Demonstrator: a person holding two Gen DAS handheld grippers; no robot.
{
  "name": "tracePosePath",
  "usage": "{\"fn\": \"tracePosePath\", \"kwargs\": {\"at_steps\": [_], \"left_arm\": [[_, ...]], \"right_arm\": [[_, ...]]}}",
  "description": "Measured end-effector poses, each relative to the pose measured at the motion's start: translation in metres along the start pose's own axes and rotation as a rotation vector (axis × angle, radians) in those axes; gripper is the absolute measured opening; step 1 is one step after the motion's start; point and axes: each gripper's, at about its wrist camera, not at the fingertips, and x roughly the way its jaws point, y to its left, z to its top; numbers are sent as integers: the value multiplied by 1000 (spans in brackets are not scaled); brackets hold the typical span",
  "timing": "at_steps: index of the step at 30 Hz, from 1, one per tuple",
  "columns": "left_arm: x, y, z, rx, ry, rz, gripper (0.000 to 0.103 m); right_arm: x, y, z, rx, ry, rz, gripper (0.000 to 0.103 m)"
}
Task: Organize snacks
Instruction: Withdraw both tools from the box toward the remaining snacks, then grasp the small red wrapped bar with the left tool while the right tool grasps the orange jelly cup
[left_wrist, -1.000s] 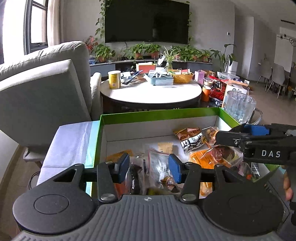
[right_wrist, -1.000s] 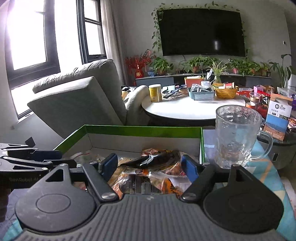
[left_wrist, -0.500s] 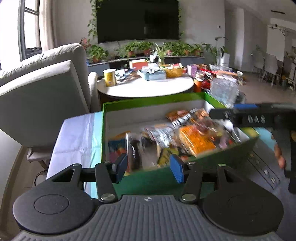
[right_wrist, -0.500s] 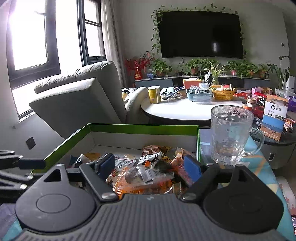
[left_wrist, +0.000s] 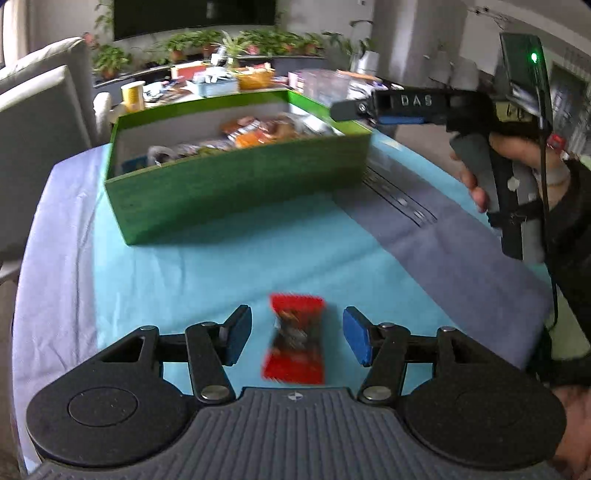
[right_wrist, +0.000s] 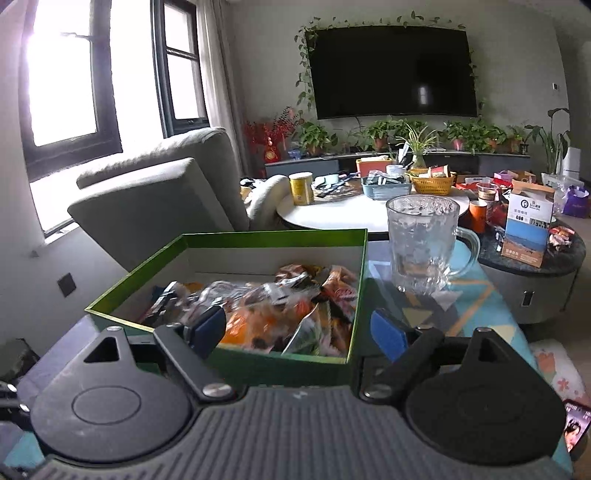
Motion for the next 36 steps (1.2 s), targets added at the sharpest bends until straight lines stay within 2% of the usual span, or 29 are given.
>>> {"fn": "tracePosePath", "kwargs": {"at_steps": [2,5,6,7,8,9,14,22,24,25,26,36], "left_arm": [[1,-4,-3,13,9,7,52],[6,-4,-4,7,14,29,51],[7,-4,-6,-1,11,30,47],[8,-2,-8,-14,9,34,33],[10,0,-9,-36,10,44,28],[10,3,-10,-56,0,48,28],[-12,17,-14,-126,-83,124,27],[-50,36,-26,-218,-157,243,27],[-56,38,-32,-245,-162,251,27],[-58,39,-34,-253,-165,255,27],[-61,40,-37,-259,-170,259,27],[-73,41,-45,-267,-207,268,28]], "right_arm": [[-8,5,-5,-8,16,3,85],[-17,16,-15,-75,46,-51,85],[-20,19,-19,-105,54,-65,85],[-23,22,-23,-127,60,-68,85],[-27,25,-27,-141,65,-62,85],[-30,26,-31,-141,65,-51,85],[-48,35,-51,-132,111,67,85],[-58,89,-78,-267,209,396,85],[-52,99,-80,-277,252,442,75],[-50,104,-80,-283,273,458,61],[-49,108,-81,-287,290,465,57],[-49,119,-91,-281,332,526,57]]}}
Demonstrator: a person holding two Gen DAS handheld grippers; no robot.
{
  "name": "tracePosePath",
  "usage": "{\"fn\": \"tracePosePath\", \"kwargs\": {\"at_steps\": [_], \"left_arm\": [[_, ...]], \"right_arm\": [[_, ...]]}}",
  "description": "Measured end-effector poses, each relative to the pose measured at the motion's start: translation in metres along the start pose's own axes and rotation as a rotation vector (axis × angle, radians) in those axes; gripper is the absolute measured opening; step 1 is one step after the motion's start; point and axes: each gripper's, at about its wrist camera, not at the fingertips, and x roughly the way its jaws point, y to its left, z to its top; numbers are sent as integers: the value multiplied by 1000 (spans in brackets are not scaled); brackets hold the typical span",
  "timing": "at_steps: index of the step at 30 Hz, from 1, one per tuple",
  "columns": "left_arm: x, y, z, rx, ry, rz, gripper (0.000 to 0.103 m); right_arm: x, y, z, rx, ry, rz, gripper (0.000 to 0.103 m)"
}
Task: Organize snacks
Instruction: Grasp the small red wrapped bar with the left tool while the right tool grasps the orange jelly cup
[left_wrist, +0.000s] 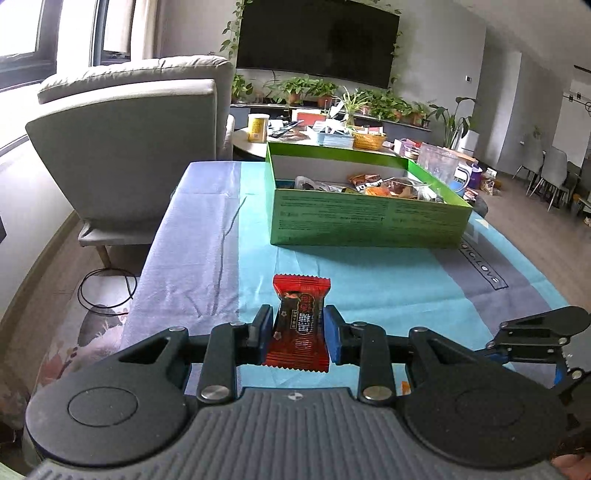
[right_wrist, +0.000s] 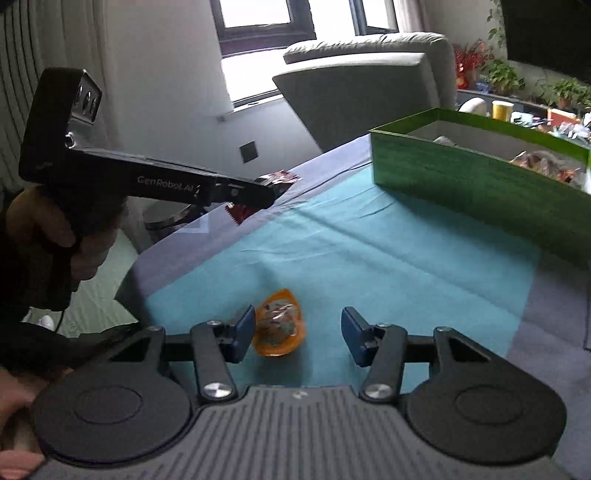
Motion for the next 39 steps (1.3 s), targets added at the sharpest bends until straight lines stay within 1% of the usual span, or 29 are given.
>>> {"fn": "tracePosePath", "kwargs": {"at_steps": [3,5,6,7,9,13,27,30,31,32,33,34,35,37,39], "left_arm": [[2,-2,-1,3,2,-5,28],[3,-3,-1,2,0,-8,28],[3,-3,-1,2,-1,-9,28],[3,-3,0,1,-2,-10,28],[4,-3,2,-2,-5,-8,28],[8,-5,8,1,-18,-17,28],[33,-34,34,55,-19,-59,28],[39,-38,38,64,-14,-65,28],[40,-40,39,67,-13,-68,28],[41,-41,40,70,-11,-70,28],[43,-42,41,74,-9,-73,28],[44,-44,42,77,-7,-74,28],[45,-45,43,79,-5,-74,28],[48,-46,45,79,-3,-75,28],[50,-48,46,77,-1,-77,28]], "right_arm": [[8,6,0,-20,30,-11,57],[9,8,1,-37,30,-28,54],[9,10,2,-49,34,-45,40],[8,10,3,-55,29,-73,31],[4,8,5,-56,8,-134,27],[-2,-2,10,-60,-30,-272,27],[-11,-54,10,74,-82,-356,27],[-13,-71,10,147,-90,-385,28],[-15,-78,9,174,-93,-404,34],[-17,-83,7,197,-99,-424,44],[-21,-89,6,218,-109,-446,49],[-25,-92,4,229,-119,-462,58],[-30,-94,3,233,-126,-470,62],[-36,-95,0,241,-131,-467,63],[-38,-94,-2,247,-129,-436,63]]}}
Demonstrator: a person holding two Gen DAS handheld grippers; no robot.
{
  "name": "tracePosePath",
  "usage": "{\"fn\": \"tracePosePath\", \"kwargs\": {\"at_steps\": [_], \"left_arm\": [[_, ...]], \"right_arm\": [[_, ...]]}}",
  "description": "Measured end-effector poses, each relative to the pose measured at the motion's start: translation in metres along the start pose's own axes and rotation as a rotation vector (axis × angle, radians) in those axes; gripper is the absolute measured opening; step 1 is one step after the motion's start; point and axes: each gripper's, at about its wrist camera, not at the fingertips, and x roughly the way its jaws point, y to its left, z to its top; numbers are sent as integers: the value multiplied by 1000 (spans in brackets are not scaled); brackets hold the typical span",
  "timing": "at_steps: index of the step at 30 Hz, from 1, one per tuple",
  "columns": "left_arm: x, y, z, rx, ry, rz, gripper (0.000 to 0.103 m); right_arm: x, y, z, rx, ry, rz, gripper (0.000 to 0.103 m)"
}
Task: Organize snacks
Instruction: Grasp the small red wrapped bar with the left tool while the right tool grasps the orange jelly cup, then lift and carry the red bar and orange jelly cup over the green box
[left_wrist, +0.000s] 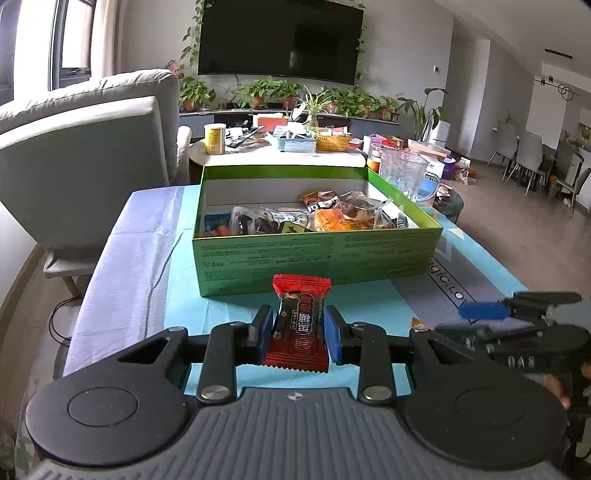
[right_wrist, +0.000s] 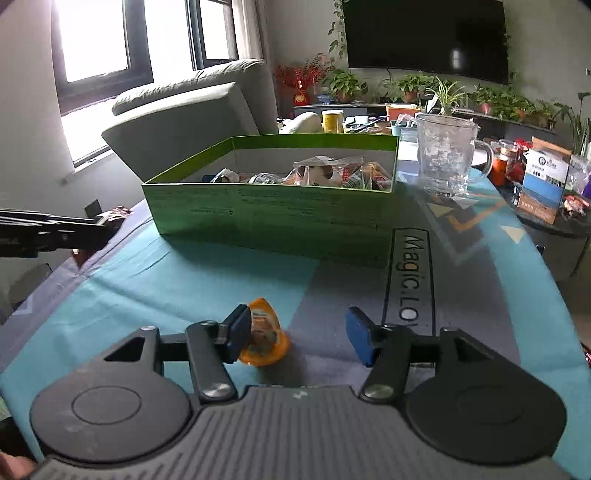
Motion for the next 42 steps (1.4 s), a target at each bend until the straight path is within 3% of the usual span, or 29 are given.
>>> {"fn": "tracePosePath", "kwargs": {"at_steps": [4,10,12,13,29,42], "left_arm": [[1,-5,2,6,2,-7,28],[-1,-7,2,6,0,-6,28],[-2,-6,1,-2,-2,-3,28],[-3,-6,0,-5,-3,-2,28],[-24,-16,5,20,-66,-13,28],[-7,-19,18,-13,-75,-9,28]], "right_arm": [[7,11,-5,-37,35,58,63],[14,18,-7,-58,25,36,63],[15,19,-6,-68,24,23,54],[14,19,-6,-72,24,19,42],[-17,22,3,-76,-83,16,42],[-18,16,18,-57,-153,4,42]]}}
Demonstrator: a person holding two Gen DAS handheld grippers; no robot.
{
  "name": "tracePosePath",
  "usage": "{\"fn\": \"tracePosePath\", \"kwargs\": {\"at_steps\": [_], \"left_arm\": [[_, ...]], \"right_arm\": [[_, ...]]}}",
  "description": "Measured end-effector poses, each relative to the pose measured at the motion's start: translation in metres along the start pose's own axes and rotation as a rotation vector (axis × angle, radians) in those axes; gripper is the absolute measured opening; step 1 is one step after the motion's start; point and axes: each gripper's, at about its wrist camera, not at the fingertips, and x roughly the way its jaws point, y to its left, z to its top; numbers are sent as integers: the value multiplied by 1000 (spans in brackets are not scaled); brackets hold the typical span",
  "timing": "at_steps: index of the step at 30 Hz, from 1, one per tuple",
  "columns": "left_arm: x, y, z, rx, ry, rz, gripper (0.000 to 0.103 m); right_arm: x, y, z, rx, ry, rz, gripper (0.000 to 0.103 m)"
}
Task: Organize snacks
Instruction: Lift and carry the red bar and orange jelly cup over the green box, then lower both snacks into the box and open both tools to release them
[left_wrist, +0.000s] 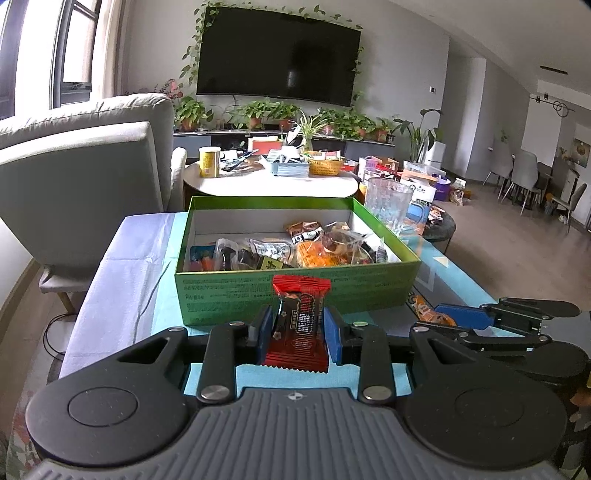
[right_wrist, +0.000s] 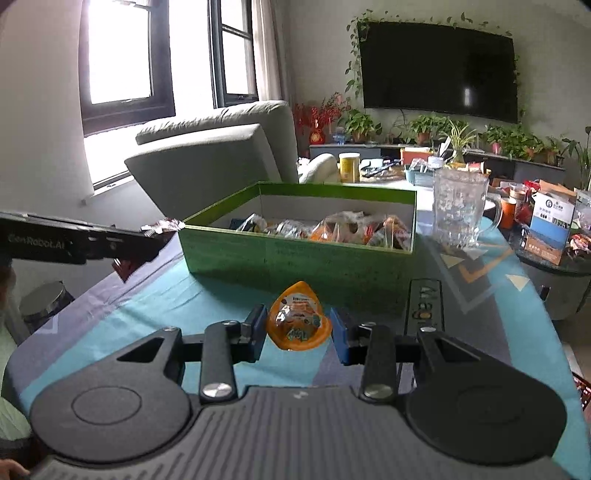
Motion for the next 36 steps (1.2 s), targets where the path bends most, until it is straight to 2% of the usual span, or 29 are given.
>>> {"fn": "tracePosePath", "kwargs": {"at_steps": [6,17,27,36], "left_arm": [[13,-3,14,-2,-15,1,28],[47,-8,59,32,-85,28,28],[82,-7,80,68,-77,47,28],[107,9,84,34,-47,73,28]], "right_arm": [[7,-8,14,12,-41,-6,42],[21,-26,48,19,-133,-29,42],[45,-39,71,26,-163,-33,42],[69,-41,82,20,-147,-11,42]]}}
